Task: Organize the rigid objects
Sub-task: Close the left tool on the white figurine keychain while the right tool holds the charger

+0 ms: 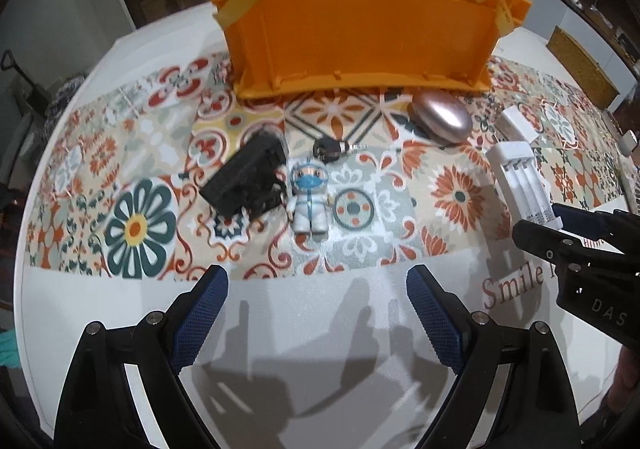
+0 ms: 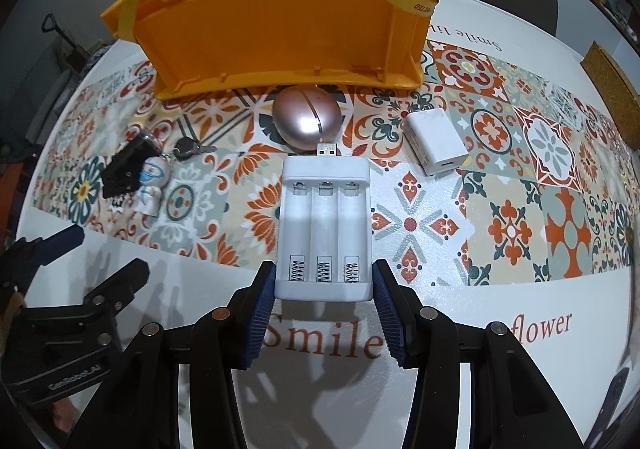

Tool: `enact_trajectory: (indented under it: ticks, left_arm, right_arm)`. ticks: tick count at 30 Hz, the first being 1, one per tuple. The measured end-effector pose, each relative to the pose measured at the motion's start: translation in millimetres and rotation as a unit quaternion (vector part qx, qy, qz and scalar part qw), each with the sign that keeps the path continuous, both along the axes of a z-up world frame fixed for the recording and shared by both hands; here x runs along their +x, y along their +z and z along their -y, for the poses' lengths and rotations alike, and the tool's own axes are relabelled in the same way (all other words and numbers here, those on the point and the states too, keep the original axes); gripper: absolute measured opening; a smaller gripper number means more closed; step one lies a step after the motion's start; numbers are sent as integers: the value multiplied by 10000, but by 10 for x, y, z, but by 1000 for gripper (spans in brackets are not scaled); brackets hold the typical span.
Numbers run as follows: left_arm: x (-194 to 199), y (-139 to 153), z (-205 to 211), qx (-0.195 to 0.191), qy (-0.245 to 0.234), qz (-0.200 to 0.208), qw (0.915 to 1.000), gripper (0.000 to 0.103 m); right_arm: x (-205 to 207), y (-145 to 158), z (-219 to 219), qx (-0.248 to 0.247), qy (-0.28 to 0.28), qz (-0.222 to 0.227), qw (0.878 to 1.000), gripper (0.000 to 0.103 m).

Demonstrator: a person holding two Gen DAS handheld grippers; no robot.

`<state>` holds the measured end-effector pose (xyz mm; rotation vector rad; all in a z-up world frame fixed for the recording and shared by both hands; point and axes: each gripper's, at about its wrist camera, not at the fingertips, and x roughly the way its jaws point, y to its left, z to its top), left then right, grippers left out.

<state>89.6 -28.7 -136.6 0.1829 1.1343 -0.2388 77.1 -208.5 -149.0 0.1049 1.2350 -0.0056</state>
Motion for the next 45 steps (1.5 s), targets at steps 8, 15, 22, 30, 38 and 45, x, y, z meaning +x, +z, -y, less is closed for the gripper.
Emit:
enact_trajectory:
  ticks: [8,15,22,30,38,45]
  left_arm:
    - [110,98,-10,-229,28,342,9991,88]
    - [107,96,78,-197,-175,679,9973,64]
    - [132,19,226,100,-493,989,9938,47]
    - [310,-188,287,167,-459,790,9957,38]
    - [434,-286,264,177,-322,702,9969,38]
    - [501,-389,286,229,-313,601,9974,36]
  right_arm:
    - [-14,101,-6,105,-65,51,9999,49]
    - [-26,174,-18,1,-17,177,9998,49]
    - [-23,164,7,5,18,126,9999,49]
    - [21,65,59,49,-43,-29,10000,49]
    - [54,3,52,100,-55,-105,9999,49]
    - [75,-16,29,115,-13,-122,9999,49]
